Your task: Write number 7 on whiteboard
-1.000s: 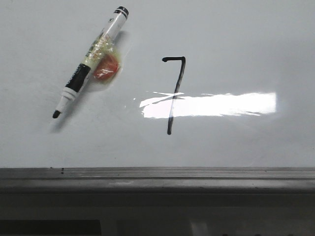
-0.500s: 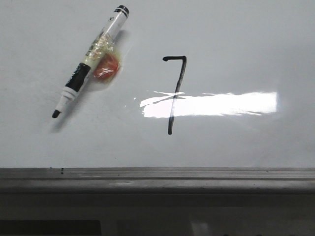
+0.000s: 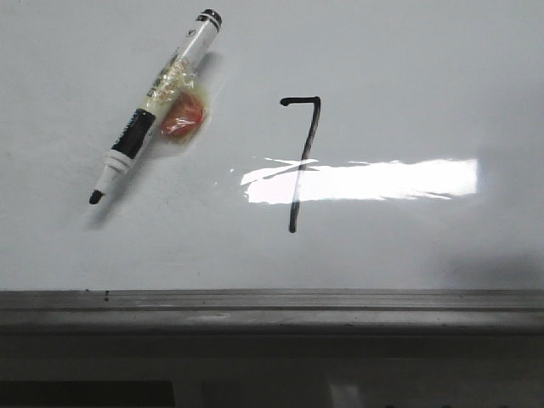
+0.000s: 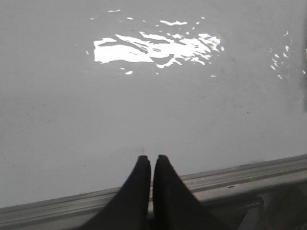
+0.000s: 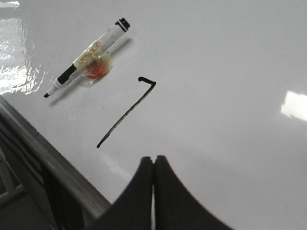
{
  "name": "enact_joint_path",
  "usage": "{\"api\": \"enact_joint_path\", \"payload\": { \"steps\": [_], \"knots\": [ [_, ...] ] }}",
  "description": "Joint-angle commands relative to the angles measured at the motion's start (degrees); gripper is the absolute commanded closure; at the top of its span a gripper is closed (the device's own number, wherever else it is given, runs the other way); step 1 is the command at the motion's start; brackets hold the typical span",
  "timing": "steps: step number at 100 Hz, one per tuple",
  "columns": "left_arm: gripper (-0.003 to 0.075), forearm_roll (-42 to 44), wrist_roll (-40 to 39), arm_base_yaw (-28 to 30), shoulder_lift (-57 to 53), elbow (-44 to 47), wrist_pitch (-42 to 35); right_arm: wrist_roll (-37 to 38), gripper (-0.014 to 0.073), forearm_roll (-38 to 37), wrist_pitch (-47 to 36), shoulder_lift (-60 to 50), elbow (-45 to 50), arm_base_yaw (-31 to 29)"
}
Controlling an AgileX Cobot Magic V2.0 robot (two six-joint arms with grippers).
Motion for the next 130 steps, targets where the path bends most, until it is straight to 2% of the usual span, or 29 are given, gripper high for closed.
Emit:
{"api": "enact_joint_path", "payload": {
  "steps": [1, 12, 23, 32, 34, 42, 47, 61, 83, 98, 115, 130],
  "knots": [
    [0.0741, -0.67, -0.38, 0.10, -1.62, 1.34, -3.79, 17.86, 0.0659, -19.33, -2.74, 0.37, 0.88, -2.38],
    [0.0741, -0.67, -0.38, 0.10, -1.62, 1.34, -3.79, 34.61, 0.0659, -35.76, -1.31, 0.37, 3.91, -8.56],
    [0.0741, -0.67, -0.38, 0.10, -1.62, 1.34, -3.79, 49.54, 0.0659, -51.99, 3.77, 0.37, 5.51, -17.84],
    [0.0741, -0.67, -0.38, 0.10, -1.62, 1.34, -3.79, 59.15, 0.0659, -64.28, 7.27, -0.30, 6.02, -25.30],
    [0.0741, -0.67, -0.38, 0.10, -1.62, 1.34, -3.79, 61.81, 0.0659, -67.97, 7.14, -0.66, 6.35, -27.32],
    [0.0741, -0.67, -0.38, 0.10, -1.62, 1.34, -3.79, 66.87, 0.0659, -74.79, 4.56, -2.08, 8.08, -31.50],
    [0.0741, -0.67, -0.38, 0.10, -1.62, 1.34, -3.79, 68.07, 0.0659, -75.85, 1.90, -3.54, 9.45, -33.71],
    [0.0741, -0.67, -0.38, 0.10, -1.62, 1.34, -3.79, 68.07, 0.0659, -76.49, 6.56, -9.53, 9.24, -37.87],
    [0.0741, -0.67, -0.38, 0.10, -1.62, 1.34, -3.79, 68.07, 0.0659, -78.26, 20.28, -20.30, 9.24, -43.11],
    [0.0741, -0.67, -0.38, 0.10, -1.62, 1.34, -3.79, 68.07, 0.0659, -78.64, 27.99, -26.57, 9.24, -44.12],
    [0.0741, -0.67, -0.38, 0.10, -1.62, 1.34, -3.79, 68.07, 0.0659, -78.64, 34.32, -26.21, 9.24, -44.12],
    [0.0741, -0.67, -0.38, 0.10, -1.62, 1.34, -3.82, 68.07, 0.0659, -78.64, 34.53, -26.21, 9.24, -44.12]
  ]
}}
